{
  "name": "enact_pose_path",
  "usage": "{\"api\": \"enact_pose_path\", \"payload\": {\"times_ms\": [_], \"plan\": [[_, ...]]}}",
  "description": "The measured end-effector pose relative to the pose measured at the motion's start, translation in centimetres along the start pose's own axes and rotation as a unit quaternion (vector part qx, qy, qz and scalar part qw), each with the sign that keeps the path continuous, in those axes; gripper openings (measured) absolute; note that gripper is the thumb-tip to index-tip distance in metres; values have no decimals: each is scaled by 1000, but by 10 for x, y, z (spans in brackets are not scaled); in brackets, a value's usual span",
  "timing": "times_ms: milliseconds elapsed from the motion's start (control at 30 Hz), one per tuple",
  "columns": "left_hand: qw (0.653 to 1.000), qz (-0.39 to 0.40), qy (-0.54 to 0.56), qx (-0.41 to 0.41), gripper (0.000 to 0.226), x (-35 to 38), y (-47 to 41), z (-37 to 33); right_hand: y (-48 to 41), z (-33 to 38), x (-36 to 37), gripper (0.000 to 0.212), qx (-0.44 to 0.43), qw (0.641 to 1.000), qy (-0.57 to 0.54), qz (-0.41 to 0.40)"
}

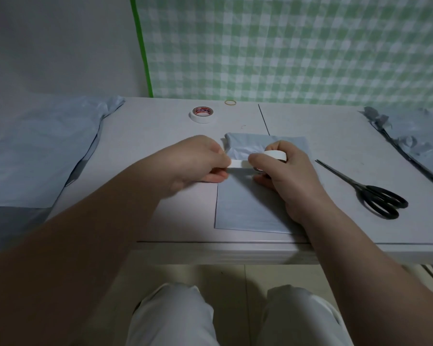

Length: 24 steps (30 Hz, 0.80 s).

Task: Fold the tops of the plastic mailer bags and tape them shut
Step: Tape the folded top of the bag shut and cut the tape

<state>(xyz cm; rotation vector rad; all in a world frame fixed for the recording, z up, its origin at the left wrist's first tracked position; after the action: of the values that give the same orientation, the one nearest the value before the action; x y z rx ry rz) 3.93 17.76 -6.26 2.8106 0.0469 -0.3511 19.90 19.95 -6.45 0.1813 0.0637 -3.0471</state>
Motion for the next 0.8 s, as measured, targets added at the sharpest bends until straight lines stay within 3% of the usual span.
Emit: {"api": "enact_pose_path", "payload": {"times_ms": [233, 433, 800], "plan": [[992, -20, -123, 21, 17, -8, -6, -9, 0, 2, 6, 19, -23, 997, 79, -4], [950, -8, -308, 53, 20, -7, -3, -15, 1, 2, 7, 18, -18, 995, 98, -3], [908, -3, -405, 108, 19, -1, -4, -19, 4, 4, 7, 20, -19, 994, 106, -7]]}}
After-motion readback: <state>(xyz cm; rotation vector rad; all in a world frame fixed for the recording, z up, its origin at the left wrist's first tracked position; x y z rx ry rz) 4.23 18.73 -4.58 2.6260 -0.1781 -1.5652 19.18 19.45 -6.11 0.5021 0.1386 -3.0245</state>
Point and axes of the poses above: each hand's wrist, its own y-axis away from the middle knuckle, its own x-axis out of the palm, z = x × y, the point moved 7 cm from there along -y, towards the middle knuckle, and after that the axes turned 1 degree about -z, right-handed, at the moved point
